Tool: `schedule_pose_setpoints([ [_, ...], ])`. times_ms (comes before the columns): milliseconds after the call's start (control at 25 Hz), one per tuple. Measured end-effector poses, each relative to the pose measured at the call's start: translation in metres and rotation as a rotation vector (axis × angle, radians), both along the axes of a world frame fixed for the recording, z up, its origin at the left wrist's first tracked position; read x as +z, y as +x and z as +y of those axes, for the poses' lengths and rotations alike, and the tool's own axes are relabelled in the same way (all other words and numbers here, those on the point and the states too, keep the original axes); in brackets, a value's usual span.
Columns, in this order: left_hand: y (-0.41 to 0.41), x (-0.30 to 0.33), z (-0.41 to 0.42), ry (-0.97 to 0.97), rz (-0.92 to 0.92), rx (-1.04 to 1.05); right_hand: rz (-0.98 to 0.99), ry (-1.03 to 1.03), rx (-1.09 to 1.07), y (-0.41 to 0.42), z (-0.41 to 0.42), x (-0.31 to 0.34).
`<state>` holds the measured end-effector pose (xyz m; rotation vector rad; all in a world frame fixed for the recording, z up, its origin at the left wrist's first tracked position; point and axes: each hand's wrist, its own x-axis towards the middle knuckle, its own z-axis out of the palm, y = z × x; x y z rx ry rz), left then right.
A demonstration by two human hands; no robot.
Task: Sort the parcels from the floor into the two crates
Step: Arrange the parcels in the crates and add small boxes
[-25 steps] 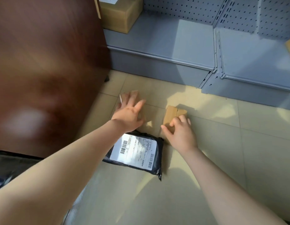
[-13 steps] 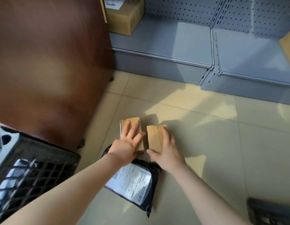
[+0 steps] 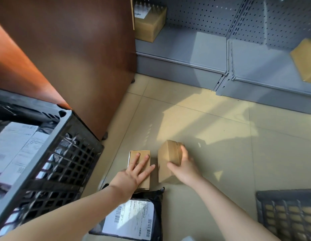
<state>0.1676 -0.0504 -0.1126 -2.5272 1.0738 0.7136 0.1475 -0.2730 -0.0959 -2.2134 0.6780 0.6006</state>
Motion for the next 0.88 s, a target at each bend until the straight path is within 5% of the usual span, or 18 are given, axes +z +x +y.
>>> schedule_pose_setpoints([
  [200, -0.014, 0.020, 0.025, 0.048, 0.049, -0.029, -0.034, 0.084, -0.075, -0.021, 0.001, 0.022],
  [360, -0.005, 0.049, 0.028, -0.176, 0.043, 0.098, -0.154, 0.316, -0.252, -0.027, 0.008, 0.046],
  [440, 0.001, 0.068, 0.020, -0.407, 0.228, 0.449, -0.179, 0.490, -0.415, -0.025, 0.015, 0.059],
  [600, 0.003, 0.106, -0.002, -0.873, 0.932, 1.179, -0.213, 0.986, -0.644, -0.019, 0.023, 0.088],
  [720, -0.004, 0.134, -0.015, -1.126, 1.243, 1.303, -0.239, 1.123, -0.661, -0.022, 0.023, 0.110],
  [880, -0.013, 0.156, -0.028, -1.334, 1.363, 1.266, -0.289, 0.985, -0.657, -0.034, 0.021, 0.123],
])
